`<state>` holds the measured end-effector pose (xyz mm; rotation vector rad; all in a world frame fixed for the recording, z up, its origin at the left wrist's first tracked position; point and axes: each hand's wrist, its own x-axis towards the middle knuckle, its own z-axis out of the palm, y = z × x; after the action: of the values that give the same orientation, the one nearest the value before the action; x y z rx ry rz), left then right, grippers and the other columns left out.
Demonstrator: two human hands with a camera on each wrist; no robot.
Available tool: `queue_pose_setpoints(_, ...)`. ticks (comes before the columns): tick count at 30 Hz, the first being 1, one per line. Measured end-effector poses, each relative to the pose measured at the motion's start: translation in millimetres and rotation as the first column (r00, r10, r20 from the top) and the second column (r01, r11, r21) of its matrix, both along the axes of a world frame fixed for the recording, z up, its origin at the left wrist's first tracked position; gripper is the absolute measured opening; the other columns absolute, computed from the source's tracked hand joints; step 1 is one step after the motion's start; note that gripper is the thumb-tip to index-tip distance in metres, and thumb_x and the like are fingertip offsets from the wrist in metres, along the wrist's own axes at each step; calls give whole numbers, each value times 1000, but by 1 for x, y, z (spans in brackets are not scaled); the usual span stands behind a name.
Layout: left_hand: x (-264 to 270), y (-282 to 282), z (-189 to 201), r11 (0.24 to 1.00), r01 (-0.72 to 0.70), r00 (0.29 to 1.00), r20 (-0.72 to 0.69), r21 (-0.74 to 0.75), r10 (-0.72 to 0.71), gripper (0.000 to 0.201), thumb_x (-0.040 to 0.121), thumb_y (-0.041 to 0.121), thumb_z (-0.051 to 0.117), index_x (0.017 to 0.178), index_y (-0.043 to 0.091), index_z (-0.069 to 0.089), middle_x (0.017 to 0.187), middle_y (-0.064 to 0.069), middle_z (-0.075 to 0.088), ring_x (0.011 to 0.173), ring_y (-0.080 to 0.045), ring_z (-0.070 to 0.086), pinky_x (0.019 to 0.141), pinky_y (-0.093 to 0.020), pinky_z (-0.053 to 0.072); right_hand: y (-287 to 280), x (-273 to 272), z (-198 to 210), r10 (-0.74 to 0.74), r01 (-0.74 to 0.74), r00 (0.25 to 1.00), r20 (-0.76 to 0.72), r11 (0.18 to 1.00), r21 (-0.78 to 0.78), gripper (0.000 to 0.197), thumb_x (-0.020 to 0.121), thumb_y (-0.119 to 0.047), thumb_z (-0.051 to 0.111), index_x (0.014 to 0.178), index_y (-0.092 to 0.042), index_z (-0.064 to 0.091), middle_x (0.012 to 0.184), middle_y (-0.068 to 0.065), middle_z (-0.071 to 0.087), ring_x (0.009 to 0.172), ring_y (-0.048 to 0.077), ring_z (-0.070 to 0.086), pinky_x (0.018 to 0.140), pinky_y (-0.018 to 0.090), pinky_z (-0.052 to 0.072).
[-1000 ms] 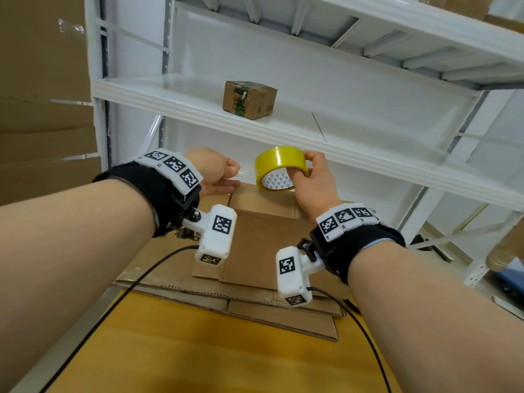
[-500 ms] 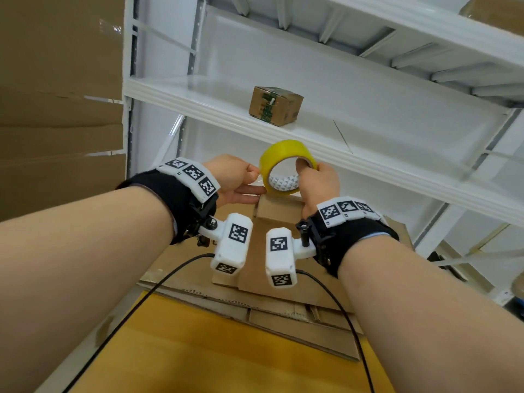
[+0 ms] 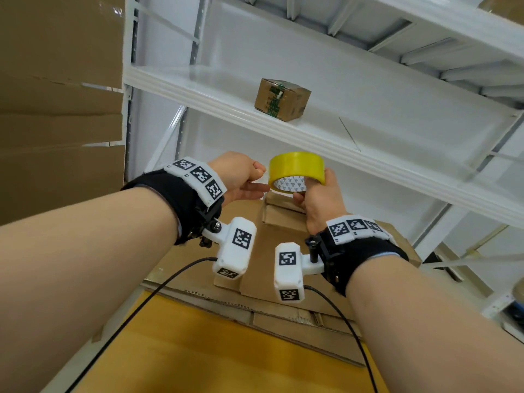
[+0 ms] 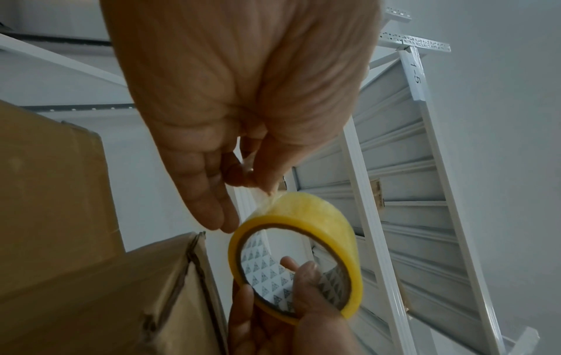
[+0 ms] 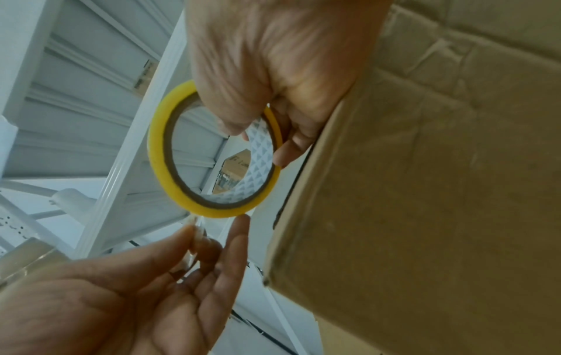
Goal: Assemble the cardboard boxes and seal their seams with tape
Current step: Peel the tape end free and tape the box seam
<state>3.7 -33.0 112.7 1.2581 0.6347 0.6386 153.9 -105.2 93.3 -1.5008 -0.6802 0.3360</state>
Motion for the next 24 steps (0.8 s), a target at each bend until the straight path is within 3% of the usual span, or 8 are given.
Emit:
queue_pose_setpoints(4,0,-1,-2,997,-61,998,-2,-47,61,13,97,1,46,90,7,55,85,-9,58,76,-19,63,66,-29,55,-1,2,-2,15,-15,1000,12,1000,-22,14,101,-17,46,104,-29,54,102,6,68,81,21,67,64,28,54)
queue_pose_setpoints(7,-1,-1,-4,992,-84,996,-19,-99,83,6,93,5,53,91,7,58,72,-5,55,67,-15,58,60,-25,50,-4,3,-3,-10,11,1000,-26,1000,13,2,97,-30,57,98,-28,58,95,3,68,74,20,61,67,33,51)
queue_pose_setpoints(11,-5,3,-13,980,-54,997,-67,-192,42,2,91,8,59,89,7,59,68,-3,51,61,-13,57,57,-24,49,-4,1,-5,-15,17,999,-40,999,44,22,74,-43,74,86,-25,68,95,4,73,85,25,65,78,38,53)
queue_pose_setpoints(14,-5,5,-20,970,-41,992,-130,-239,10,5,92,11,60,89,7,61,67,-2,50,60,-12,55,55,-23,47,-1,-1,-7,-20,23,999,-38,997,74,23,55,-50,76,72,-39,66,101,10,73,104,37,66,95,56,52)
queue_pose_setpoints(17,0,2,-25,962,-53,989,-149,-269,13,6,91,14,63,97,11,63,63,1,56,61,-10,55,55,-25,45,-2,2,-10,-42,51,997,-64,989,138,20,56,-35,77,68,-39,62,87,9,72,93,33,64,95,65,48)
queue_pose_setpoints(20,7,-2,-30,956,-98,984,-170,-277,51,9,88,16,68,96,13,64,53,4,60,61,-10,56,52,-28,45,-8,3,-10,-76,98,991,-113,974,204,24,58,-21,75,71,-34,60,73,6,68,81,27,58,91,62,50)
queue_pose_setpoints(22,9,-2,-34,951,-133,979,-184,-281,83,8,87,16,70,91,14,63,47,6,59,62,-10,55,53,-29,45,-11,1,-10,-90,116,989,-121,965,233,25,59,-21,74,76,-29,57,69,4,65,77,25,56,80,51,50)
queue_pose_setpoints(24,9,-1,-39,948,-140,979,-184,-286,89,11,86,17,70,96,15,65,52,6,61,63,-10,55,54,-30,46,-10,-1,-10,-91,116,989,-114,964,238,26,59,-20,73,78,-27,57,66,3,63,76,24,55,75,44,44)
